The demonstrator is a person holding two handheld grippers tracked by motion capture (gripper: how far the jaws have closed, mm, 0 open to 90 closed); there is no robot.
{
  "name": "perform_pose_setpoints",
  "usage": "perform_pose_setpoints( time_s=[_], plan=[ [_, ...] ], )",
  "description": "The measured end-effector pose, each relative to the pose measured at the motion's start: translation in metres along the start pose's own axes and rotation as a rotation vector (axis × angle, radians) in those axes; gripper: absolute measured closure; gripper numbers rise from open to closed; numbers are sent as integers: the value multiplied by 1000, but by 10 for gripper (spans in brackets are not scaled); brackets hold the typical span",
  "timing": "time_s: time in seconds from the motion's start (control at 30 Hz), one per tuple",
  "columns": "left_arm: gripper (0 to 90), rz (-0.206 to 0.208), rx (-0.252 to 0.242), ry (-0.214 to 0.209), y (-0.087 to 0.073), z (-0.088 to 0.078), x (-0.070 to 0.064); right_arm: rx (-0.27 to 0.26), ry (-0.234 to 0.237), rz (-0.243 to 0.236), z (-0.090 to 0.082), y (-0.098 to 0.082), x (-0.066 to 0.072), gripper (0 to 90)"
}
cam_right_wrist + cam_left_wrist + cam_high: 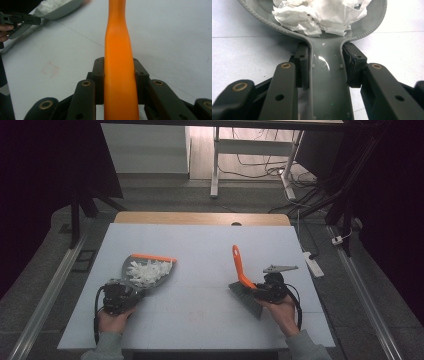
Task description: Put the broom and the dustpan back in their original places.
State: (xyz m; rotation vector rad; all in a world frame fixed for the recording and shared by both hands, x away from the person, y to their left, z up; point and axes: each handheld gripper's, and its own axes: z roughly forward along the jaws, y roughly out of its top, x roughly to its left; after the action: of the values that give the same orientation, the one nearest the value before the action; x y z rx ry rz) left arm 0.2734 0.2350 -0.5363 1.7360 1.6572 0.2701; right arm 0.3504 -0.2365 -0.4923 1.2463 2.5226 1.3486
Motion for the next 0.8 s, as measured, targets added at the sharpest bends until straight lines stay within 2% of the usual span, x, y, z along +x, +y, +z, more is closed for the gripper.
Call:
perform_pose_setpoints(
  time_s=[0.37,0.6,0.8],
  plan=[
    [592,4,-6,-8,0,1,0,18,-46,3,5,2,-9,701],
    [434,7,0,18,0,-1,0,27,-56,19,6,3,-18,691],
    [323,31,-29,27,0,-8,-3,43,-86,9,6,4,-23,670]
  ],
)
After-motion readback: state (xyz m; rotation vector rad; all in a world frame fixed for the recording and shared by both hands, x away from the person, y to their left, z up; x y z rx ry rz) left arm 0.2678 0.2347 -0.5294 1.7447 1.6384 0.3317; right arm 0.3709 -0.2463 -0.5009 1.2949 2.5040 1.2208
